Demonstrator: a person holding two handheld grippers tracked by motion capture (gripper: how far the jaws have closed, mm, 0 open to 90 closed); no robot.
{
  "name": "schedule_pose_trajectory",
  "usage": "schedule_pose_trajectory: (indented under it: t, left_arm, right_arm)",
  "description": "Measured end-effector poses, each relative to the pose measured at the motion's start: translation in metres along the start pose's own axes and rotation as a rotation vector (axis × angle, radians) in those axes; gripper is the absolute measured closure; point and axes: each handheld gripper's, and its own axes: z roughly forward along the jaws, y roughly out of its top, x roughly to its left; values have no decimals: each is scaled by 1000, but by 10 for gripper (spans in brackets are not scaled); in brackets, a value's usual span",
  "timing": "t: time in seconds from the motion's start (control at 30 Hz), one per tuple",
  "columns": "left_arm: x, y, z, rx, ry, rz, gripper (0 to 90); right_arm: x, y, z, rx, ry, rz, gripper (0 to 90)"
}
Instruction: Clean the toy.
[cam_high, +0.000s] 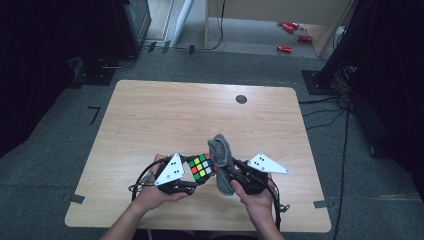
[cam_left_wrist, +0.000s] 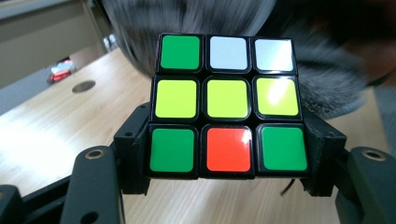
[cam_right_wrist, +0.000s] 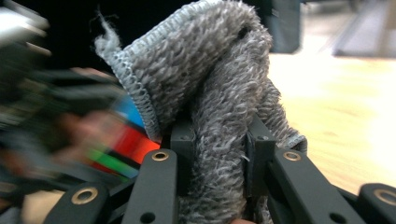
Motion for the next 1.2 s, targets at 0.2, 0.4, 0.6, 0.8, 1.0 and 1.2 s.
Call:
schedule_pose_trajectory:
  t: [0.2,0.4,0.6,0.8,1.0,1.2]
  left_arm:
    - [2,5,-8,-55,-39,-31,347]
    - [3,0,-2,1,-17,-24,347]
    - [2,2,-3,-23,-35,-34,347]
    - [7,0,-5,-32,-34,-65,347]
    - [0,0,2,7,-27,-35,347]
    - [1,-4,4,32,-14,-37,345]
  right_arm:
    - [6,2,0,11,-44,-20,726]
    - [3,0,0,13,-8,9,725]
    - [11,5,-2,-9,21,8,732]
    - [-1,-3,1,24,-22,53,734]
    - [24,6,-2,-29,41,-57,731]
    - [-2,-6,5,-4,95,69,726]
